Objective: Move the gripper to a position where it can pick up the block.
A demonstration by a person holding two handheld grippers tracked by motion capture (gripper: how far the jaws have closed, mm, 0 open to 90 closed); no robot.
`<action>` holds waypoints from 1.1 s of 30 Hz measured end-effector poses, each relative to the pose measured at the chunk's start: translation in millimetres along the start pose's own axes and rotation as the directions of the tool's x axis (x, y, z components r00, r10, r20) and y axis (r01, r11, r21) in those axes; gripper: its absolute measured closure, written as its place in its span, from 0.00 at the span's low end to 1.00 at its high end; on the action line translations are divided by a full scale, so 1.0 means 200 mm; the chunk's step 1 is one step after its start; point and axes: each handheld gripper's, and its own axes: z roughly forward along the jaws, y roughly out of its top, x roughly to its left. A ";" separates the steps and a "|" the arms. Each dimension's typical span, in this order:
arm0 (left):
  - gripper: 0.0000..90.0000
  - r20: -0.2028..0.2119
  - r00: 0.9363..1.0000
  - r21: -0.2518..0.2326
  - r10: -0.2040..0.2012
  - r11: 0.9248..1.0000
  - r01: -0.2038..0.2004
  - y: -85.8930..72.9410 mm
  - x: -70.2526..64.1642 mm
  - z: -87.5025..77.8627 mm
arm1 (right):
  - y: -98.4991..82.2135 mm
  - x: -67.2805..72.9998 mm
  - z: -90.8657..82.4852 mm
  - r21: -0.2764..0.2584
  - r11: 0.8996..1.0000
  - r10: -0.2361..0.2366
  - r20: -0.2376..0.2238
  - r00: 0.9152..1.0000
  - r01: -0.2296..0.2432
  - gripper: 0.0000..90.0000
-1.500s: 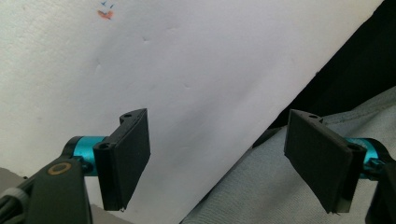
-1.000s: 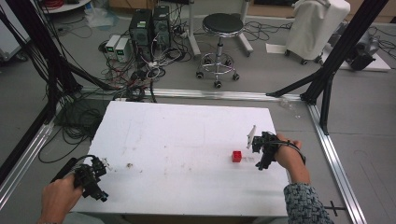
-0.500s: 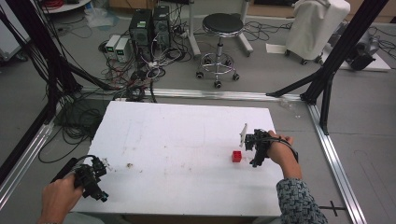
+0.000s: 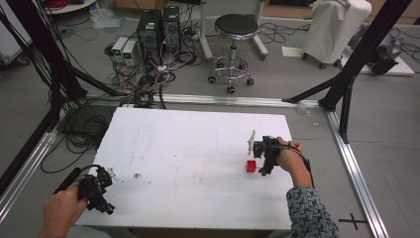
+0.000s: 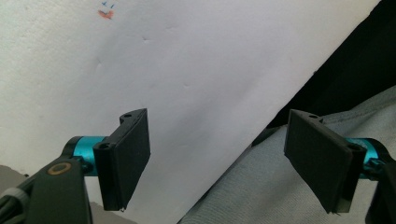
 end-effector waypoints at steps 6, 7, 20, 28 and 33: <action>0.25 0.002 1.000 0.009 0.006 1.000 -0.006 0.00 0.00 0.00 | 0.04 -0.01 0.03 -0.002 0.999 -0.034 -0.006 0.999 0.034 0.12; 0.25 0.002 1.000 0.009 0.005 1.000 -0.005 0.00 0.00 0.00 | 0.04 -0.01 0.03 -0.002 0.999 -0.034 -0.006 0.999 0.034 0.12; 0.25 0.001 1.000 0.007 -0.001 1.000 0.001 0.00 0.00 0.00 | 0.12 -0.03 0.13 0.036 0.997 -0.060 -0.077 0.995 0.063 0.13; 0.25 0.000 1.000 0.008 0.001 1.000 -0.001 0.00 0.00 0.00 | 0.15 -0.03 0.18 0.049 0.996 -0.067 -0.083 0.994 0.071 0.13; 0.25 0.001 1.000 0.005 -0.004 1.000 0.004 0.00 0.00 0.00 | 0.16 -0.03 0.20 0.067 0.995 -0.071 -0.092 0.993 0.077 0.13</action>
